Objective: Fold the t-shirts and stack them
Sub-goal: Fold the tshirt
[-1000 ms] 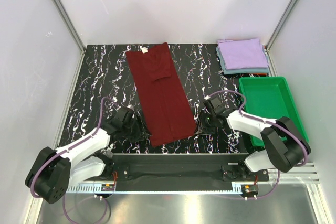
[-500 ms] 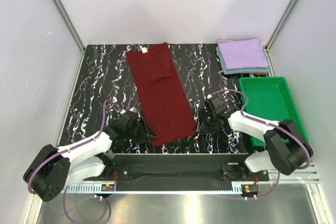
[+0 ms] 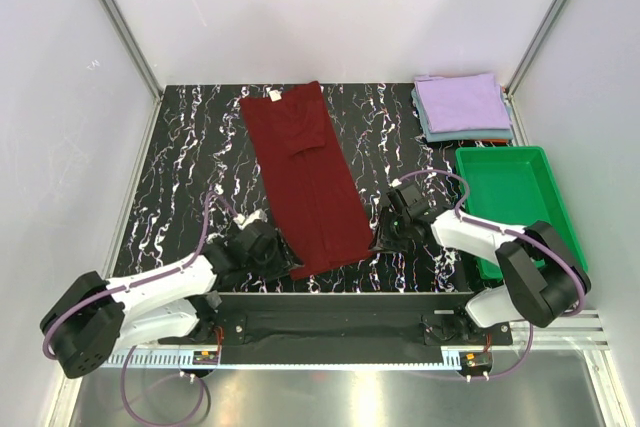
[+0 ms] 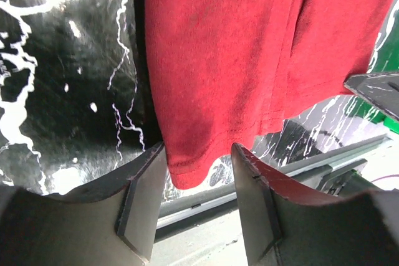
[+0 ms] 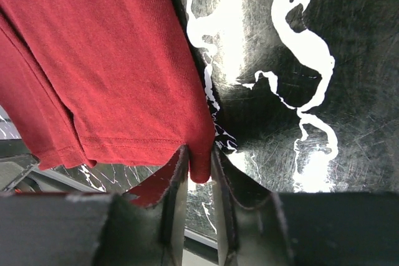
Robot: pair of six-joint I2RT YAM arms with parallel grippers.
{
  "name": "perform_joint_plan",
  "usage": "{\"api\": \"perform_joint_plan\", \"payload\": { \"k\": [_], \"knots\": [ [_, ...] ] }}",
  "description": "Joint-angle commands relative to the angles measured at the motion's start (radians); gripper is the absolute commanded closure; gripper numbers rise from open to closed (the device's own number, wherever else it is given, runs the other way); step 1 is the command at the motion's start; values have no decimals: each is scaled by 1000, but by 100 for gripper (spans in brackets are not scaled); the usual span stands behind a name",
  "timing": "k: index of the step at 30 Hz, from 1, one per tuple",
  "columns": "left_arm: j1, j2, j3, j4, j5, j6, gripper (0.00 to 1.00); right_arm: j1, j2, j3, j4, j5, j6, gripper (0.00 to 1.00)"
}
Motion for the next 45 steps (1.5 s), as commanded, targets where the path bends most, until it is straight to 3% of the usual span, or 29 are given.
{"api": "perform_joint_plan", "payload": {
  "k": [1, 6, 12, 18, 21, 23, 25, 31, 36, 45],
  "knots": [
    [-43, 24, 1, -181, -122, -26, 47, 2, -11, -15, -59, 74, -20, 71],
    [-80, 9, 34, -284, -194, -29, 48, 0, -33, -1, -103, 125, -28, 55],
    [-85, -7, 2, -264, -186, -51, 49, 0, -15, -3, -76, 105, -48, 54],
    [-85, 15, -14, -192, -165, -52, 56, 2, 12, -12, -54, 91, -52, 64],
    [-86, 23, -8, -181, -152, -49, 70, 0, -8, -23, -51, 83, -49, 79],
    [-85, 19, -6, -178, -148, -49, 88, 0, -27, -29, -43, 59, -34, 92],
    [-85, 9, 14, -219, -145, -38, 100, 2, -41, -47, -34, 33, -5, 97],
    [-85, -88, 71, -400, -188, 3, 100, 25, -142, -127, -51, 20, 96, 100],
    [-85, -134, 66, -460, -166, 12, 100, 95, -271, -176, -79, 42, 202, 100],
    [-85, -267, 5, -311, -50, -21, 100, 190, -360, -152, -169, 103, 274, 100]
  ]
}}
